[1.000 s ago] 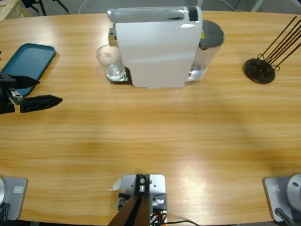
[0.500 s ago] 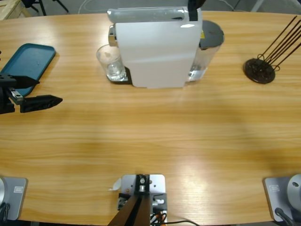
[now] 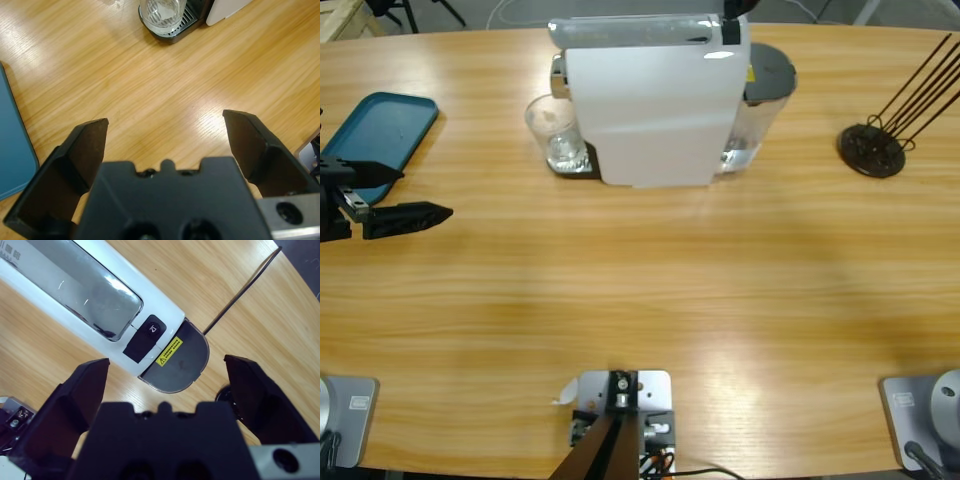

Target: Pour coffee

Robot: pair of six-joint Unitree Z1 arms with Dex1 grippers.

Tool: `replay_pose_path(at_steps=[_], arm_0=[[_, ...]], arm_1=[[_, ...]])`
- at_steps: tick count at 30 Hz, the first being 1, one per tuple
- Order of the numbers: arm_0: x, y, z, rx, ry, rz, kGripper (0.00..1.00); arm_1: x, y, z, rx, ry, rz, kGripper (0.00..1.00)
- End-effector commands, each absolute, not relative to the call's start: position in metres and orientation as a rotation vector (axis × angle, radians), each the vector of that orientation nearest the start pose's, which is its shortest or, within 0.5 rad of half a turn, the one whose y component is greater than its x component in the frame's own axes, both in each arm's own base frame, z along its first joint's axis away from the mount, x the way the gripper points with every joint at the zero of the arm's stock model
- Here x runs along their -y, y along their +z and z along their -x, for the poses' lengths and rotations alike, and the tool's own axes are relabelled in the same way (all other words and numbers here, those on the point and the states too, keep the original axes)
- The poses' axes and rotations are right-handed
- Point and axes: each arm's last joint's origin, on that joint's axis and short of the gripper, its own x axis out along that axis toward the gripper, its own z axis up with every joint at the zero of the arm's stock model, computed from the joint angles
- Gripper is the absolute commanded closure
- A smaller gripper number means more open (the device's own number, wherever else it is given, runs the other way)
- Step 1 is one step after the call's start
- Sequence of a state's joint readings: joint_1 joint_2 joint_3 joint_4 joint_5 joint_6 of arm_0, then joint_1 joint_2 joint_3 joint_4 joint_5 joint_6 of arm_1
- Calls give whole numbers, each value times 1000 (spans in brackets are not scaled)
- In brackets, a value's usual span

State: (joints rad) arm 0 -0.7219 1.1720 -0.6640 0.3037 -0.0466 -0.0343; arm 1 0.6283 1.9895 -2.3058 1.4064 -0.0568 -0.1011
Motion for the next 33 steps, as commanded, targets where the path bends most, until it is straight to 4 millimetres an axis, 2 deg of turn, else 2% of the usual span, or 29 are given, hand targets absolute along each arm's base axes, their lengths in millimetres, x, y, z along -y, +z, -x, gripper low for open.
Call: replay_pose_path(at_steps=[1,5,7,10,15,22,25,29,33], arm_0=[[110,274,-119,-826,-726,-260,0],[110,274,-119,-827,-728,-259,0],[110,274,-119,-826,-728,-260,0],[110,275,-119,-822,-729,-259,0],[112,272,-120,-819,-732,-265,0],[112,270,-121,-796,-737,-259,2],[113,269,-122,-793,-745,-278,4],[111,268,-120,-782,-750,-285,4],[109,270,-118,-756,-755,-277,4]], arm_1=[[-218,442,-310,-1024,554,447,0],[-214,445,-304,-1015,553,445,0],[-209,448,-293,-986,554,439,0],[-194,450,-270,-953,550,416,0],[-158,447,-216,-890,552,390,0],[-106,421,-148,-724,544,339,4],[-93,399,-131,-657,556,310,0],[-85,375,-117,-650,593,332,0],[-62,343,-83,-460,657,270,0]])
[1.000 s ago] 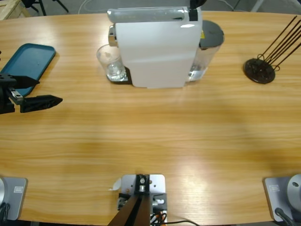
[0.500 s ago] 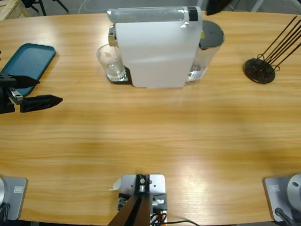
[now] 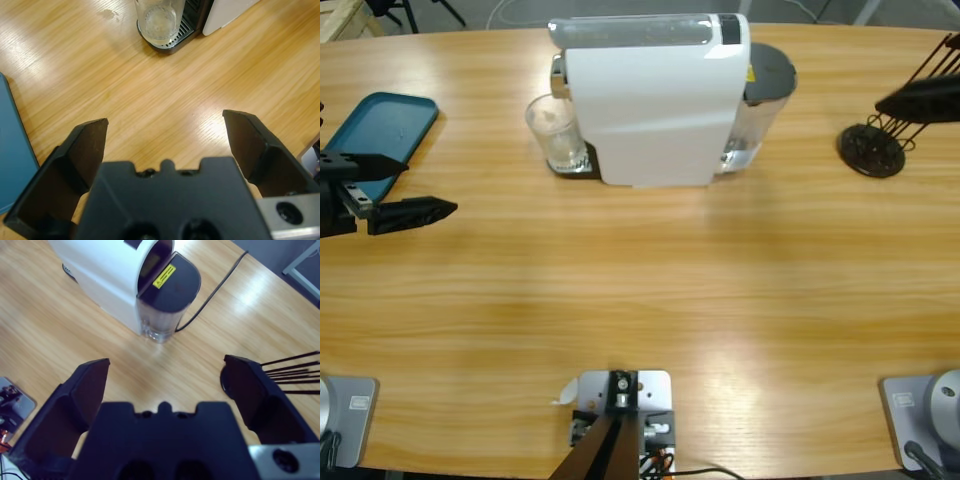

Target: Pour coffee

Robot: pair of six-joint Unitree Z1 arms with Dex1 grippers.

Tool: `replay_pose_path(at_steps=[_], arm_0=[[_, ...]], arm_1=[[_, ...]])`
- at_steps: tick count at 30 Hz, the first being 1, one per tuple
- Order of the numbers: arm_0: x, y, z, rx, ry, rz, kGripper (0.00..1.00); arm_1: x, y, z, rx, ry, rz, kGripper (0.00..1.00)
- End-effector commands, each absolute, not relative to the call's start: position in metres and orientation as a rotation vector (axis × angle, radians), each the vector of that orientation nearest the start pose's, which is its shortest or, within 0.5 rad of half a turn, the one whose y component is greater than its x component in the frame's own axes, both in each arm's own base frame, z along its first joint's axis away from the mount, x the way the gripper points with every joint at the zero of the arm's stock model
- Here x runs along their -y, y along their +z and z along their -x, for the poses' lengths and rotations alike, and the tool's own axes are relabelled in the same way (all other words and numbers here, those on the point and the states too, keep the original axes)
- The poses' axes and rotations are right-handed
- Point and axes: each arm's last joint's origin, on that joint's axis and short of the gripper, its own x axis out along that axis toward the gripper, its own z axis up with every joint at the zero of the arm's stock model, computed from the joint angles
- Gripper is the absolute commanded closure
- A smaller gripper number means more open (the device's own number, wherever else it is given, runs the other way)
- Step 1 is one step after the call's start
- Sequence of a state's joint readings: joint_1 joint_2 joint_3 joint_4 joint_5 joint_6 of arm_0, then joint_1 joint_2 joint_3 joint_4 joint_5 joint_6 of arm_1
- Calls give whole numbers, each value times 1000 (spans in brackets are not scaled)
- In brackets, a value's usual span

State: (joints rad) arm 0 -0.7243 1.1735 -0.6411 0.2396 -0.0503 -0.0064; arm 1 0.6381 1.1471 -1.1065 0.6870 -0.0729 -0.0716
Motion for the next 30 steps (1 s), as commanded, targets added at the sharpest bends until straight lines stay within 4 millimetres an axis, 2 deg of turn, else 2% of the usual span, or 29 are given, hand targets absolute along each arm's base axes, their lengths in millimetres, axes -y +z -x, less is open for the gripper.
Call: replay_pose_path(at_steps=[1,4,6,15,30], arm_0=[[109,271,-117,-739,-757,-271,3],[101,273,-107,-647,-769,-249,0],[96,274,-101,-595,-771,-236,0],[96,265,-99,-503,-802,-245,0],[100,259,-101,-509,-818,-251,4]], arm_1=[[-55,333,-72,-397,672,251,0],[-33,309,-42,-339,673,231,0],[-27,309,-35,-303,672,221,0],[-29,301,-37,-316,684,220,0],[-28,298,-35,-305,677,218,0]])
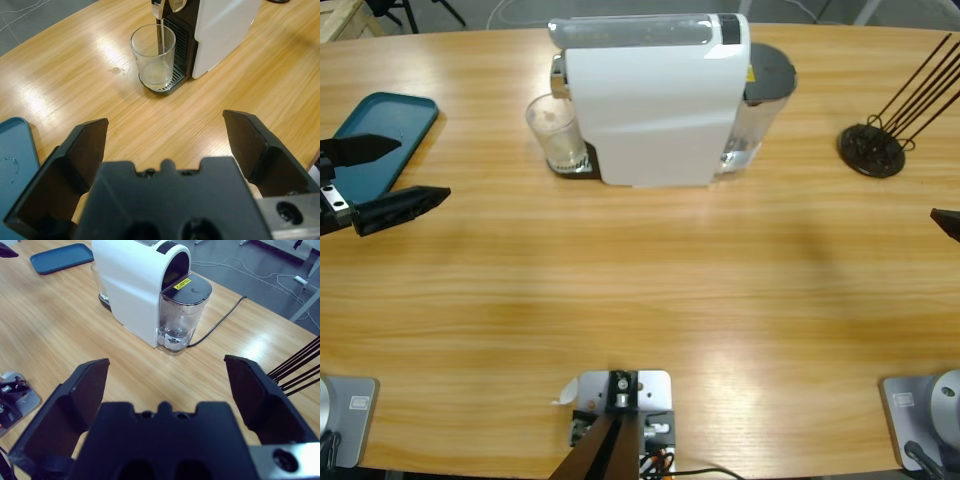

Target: Pour coffee

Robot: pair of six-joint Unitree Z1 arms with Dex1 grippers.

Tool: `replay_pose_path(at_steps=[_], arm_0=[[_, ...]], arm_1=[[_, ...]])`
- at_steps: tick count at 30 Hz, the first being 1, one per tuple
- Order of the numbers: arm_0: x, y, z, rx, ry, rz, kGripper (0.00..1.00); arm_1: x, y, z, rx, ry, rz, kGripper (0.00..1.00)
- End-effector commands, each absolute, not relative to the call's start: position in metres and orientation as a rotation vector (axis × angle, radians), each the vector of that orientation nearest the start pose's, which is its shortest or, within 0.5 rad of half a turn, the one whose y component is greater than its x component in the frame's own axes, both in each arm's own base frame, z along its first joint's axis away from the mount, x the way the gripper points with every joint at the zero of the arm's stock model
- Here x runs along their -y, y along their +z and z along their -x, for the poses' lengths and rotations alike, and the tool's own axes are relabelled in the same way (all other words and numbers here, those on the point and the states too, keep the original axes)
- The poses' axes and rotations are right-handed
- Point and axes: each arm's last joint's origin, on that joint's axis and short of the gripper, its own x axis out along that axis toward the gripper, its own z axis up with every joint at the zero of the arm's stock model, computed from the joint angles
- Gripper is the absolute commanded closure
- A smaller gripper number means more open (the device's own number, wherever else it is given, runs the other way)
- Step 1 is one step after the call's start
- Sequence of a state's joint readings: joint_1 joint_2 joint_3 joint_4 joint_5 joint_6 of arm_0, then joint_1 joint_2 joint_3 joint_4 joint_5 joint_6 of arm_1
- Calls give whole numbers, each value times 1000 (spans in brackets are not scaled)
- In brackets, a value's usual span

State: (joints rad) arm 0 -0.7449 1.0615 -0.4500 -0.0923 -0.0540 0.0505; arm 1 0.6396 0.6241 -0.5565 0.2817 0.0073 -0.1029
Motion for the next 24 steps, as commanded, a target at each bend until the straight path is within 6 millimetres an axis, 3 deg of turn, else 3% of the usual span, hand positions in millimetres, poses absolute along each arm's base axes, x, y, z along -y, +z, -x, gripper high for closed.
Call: replay_pose_path(at_steps=[1,24], arm_0=[[100,259,-100,-509,-818,-251,4],[104,257,-105,-522,-818,-257,4]], arm_1=[[-28,298,-35,-304,676,217,0],[-32,296,-40,-326,681,219,0]])
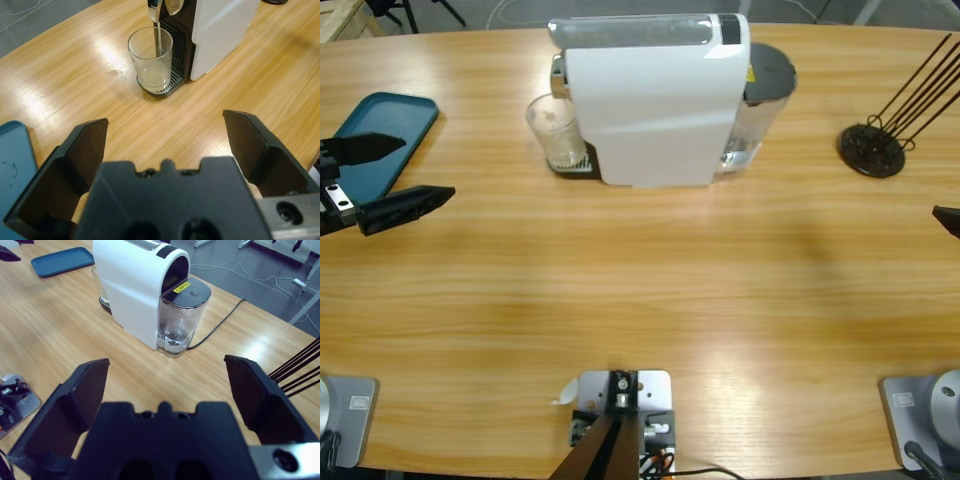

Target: Pour coffee

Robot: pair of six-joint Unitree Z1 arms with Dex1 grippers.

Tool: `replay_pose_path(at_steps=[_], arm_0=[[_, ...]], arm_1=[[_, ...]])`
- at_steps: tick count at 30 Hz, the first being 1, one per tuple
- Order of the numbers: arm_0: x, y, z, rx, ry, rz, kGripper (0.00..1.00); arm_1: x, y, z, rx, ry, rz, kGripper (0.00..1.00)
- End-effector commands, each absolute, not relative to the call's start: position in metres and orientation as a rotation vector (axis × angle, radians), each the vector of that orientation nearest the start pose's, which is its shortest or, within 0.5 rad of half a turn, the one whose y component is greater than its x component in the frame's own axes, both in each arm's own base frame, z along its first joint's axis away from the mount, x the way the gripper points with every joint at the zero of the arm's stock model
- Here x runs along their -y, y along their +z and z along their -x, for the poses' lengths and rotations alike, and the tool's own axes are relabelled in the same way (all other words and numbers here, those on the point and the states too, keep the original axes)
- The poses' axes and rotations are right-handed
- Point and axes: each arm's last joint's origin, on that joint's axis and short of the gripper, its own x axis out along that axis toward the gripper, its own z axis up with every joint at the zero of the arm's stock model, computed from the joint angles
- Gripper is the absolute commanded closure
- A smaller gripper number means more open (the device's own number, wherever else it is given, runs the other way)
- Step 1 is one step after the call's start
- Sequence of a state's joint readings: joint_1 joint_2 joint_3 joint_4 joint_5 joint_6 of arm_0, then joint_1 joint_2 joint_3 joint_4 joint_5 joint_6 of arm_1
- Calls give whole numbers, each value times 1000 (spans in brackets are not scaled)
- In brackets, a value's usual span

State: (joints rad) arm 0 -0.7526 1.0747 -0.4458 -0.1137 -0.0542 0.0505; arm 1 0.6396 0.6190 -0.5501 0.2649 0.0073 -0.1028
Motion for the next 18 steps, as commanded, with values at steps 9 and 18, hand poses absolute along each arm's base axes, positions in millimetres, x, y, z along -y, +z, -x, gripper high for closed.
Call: replay_pose_path(at_steps=[9,18], arm_0=[[105,256,-106,-529,-818,-260,4],[106,255,-105,-535,-830,-262,4]], arm_1=[[-32,296,-40,-322,679,217,0],[-32,295,-40,-326,679,218,0]])
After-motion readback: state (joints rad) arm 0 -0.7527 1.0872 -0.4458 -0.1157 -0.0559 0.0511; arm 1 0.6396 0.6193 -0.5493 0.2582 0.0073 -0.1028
